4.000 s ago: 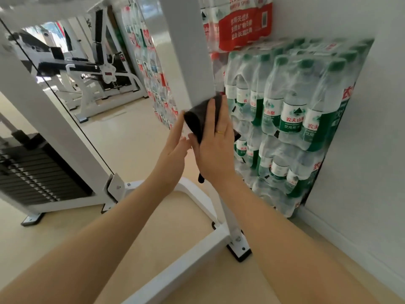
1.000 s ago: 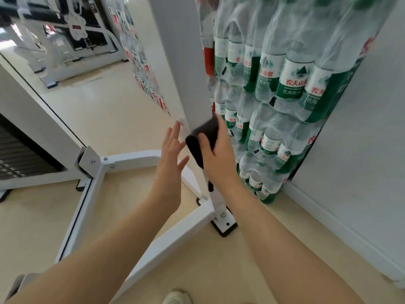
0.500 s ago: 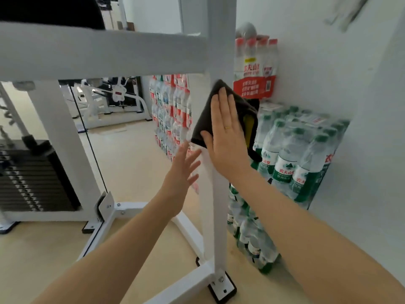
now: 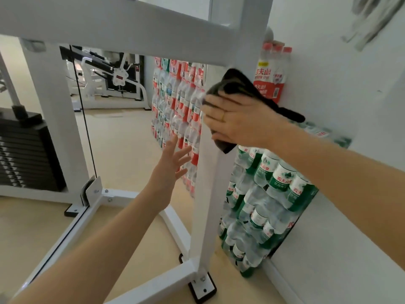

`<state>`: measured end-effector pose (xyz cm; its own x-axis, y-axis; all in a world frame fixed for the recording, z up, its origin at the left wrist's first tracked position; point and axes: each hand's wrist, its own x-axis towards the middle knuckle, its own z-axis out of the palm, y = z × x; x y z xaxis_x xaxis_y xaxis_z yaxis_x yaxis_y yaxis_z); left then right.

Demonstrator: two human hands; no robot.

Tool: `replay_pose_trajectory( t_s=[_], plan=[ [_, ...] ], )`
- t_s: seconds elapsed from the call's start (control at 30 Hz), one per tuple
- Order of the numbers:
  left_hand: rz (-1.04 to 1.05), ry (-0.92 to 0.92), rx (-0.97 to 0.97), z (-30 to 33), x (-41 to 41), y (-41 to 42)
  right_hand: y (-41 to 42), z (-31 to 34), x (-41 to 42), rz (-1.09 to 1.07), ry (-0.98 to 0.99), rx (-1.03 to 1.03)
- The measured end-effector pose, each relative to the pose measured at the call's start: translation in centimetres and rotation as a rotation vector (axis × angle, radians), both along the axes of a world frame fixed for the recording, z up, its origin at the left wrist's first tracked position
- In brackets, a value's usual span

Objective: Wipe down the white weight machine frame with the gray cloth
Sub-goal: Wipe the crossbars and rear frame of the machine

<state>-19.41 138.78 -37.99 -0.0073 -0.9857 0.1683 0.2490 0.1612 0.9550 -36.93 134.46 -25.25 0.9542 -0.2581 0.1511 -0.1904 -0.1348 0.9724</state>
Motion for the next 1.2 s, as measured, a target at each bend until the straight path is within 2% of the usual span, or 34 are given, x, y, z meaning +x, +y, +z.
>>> replay_pose_trajectory(
  t_s=[0.07, 0.13, 0.23, 0.3, 0.4, 0.53, 0.57, 0.67, 0.77, 0.9, 0.97, 1.1, 1.17, 1.2],
  plan=[
    [0.011, -0.007, -0.001, -0.1, 0.2, -0.6, -0.3, 2.1, 0.2, 0.010, -0.148, -0.070],
    [0.022, 0.000, 0.004, -0.3, 0.2, -1.1, -0.3, 2.0, 0.3, 0.052, -0.193, -0.079],
    [0.028, 0.013, 0.018, -1.1, 0.0, -1.6, -0.3, -0.9, 0.0, 0.114, -0.193, 0.049],
    [0.018, 0.005, 0.037, -2.1, -0.3, -1.6, -0.3, -4.1, -0.3, 0.066, -0.166, 0.150],
    [0.012, 0.001, 0.074, -4.3, -0.4, -1.1, 0.3, -9.2, -0.6, -0.026, -0.047, 0.251],
    [0.008, -0.029, 0.148, -6.7, 0.0, -0.4, 1.5, -11.4, -0.4, -0.136, 0.289, 0.162],
    [0.003, -0.039, 0.153, -7.0, 0.0, -0.4, 1.5, -10.4, -0.2, -0.136, 0.266, 0.143],
    [-0.028, -0.074, 0.154, -6.9, -0.4, -0.8, 0.6, -5.7, 0.1, -0.097, 0.013, 0.039],
    [-0.075, -0.111, 0.134, -6.5, -1.4, -1.4, 0.0, -2.3, 0.2, -0.072, -0.101, -0.037],
    [-0.104, -0.077, 0.163, -7.9, -2.0, -1.6, 0.1, -5.4, 0.9, -0.132, -0.177, 0.023],
    [-0.116, -0.051, 0.196, -9.1, -2.1, -1.5, 0.6, -8.6, 0.9, -0.216, -0.137, 0.118],
    [-0.136, 0.032, 0.291, -11.7, -2.5, -0.9, 2.4, -15.8, 1.1, -0.375, 0.054, 0.160],
    [-0.170, 0.007, 0.308, -12.9, -2.4, -0.5, 3.3, -17.5, 1.1, -0.440, 0.156, 0.189],
    [-0.183, -0.021, 0.302, -13.6, -2.3, -0.5, 3.3, -17.3, 1.1, -0.440, 0.141, 0.174]
  ],
)
